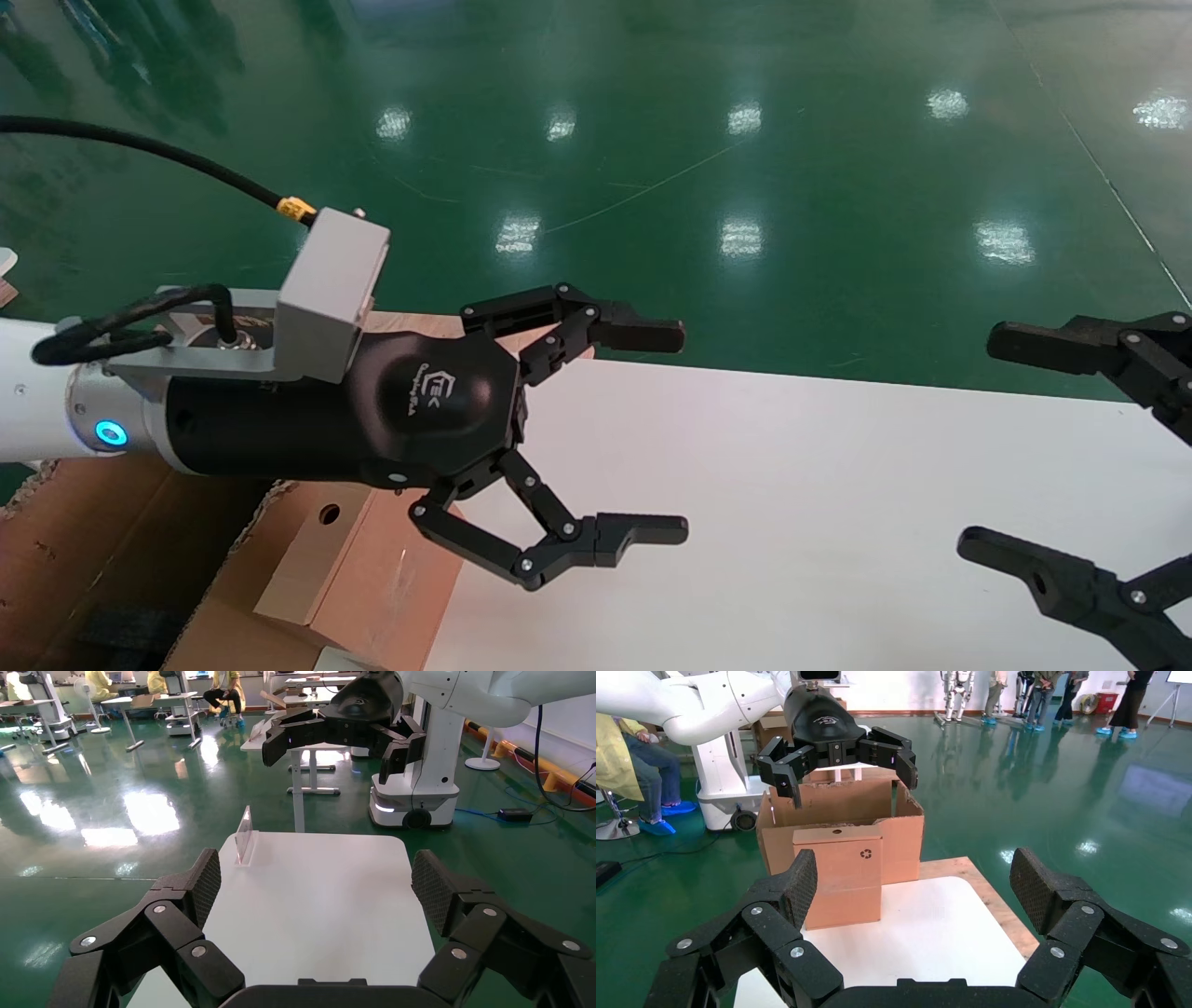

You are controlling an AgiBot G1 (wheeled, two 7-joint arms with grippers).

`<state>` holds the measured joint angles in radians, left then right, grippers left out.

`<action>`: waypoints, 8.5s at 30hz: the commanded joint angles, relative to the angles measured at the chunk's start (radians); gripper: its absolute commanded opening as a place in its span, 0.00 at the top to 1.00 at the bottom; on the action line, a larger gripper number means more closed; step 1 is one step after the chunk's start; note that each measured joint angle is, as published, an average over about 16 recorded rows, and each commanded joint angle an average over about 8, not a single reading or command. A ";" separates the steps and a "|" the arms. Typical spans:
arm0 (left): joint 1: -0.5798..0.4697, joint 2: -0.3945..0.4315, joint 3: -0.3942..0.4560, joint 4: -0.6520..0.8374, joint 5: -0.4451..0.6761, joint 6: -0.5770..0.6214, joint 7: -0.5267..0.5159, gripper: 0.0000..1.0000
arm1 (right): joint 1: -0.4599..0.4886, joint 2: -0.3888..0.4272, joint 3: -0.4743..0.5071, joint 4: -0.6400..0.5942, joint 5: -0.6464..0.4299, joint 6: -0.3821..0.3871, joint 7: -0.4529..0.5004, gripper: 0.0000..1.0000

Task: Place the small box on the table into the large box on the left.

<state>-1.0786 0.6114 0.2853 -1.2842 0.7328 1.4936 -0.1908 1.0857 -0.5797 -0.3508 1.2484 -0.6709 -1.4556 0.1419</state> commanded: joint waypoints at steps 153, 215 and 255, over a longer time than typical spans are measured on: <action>-1.097 0.088 1.466 0.234 0.613 0.085 -1.213 0.00 | 0.000 0.000 0.000 -0.001 0.001 0.001 0.000 1.00; -1.096 0.124 1.538 0.236 0.627 0.042 -1.220 1.00 | -0.001 0.001 0.000 -0.002 0.001 0.002 -0.001 0.00; -1.095 0.123 1.537 0.236 0.626 0.042 -1.219 1.00 | -0.001 0.001 0.000 -0.002 0.001 0.002 -0.001 0.00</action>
<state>-2.1737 0.7341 1.8225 -1.0485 1.3583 1.5361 -1.4100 1.0846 -0.5790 -0.3510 1.2466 -0.6701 -1.4539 0.1411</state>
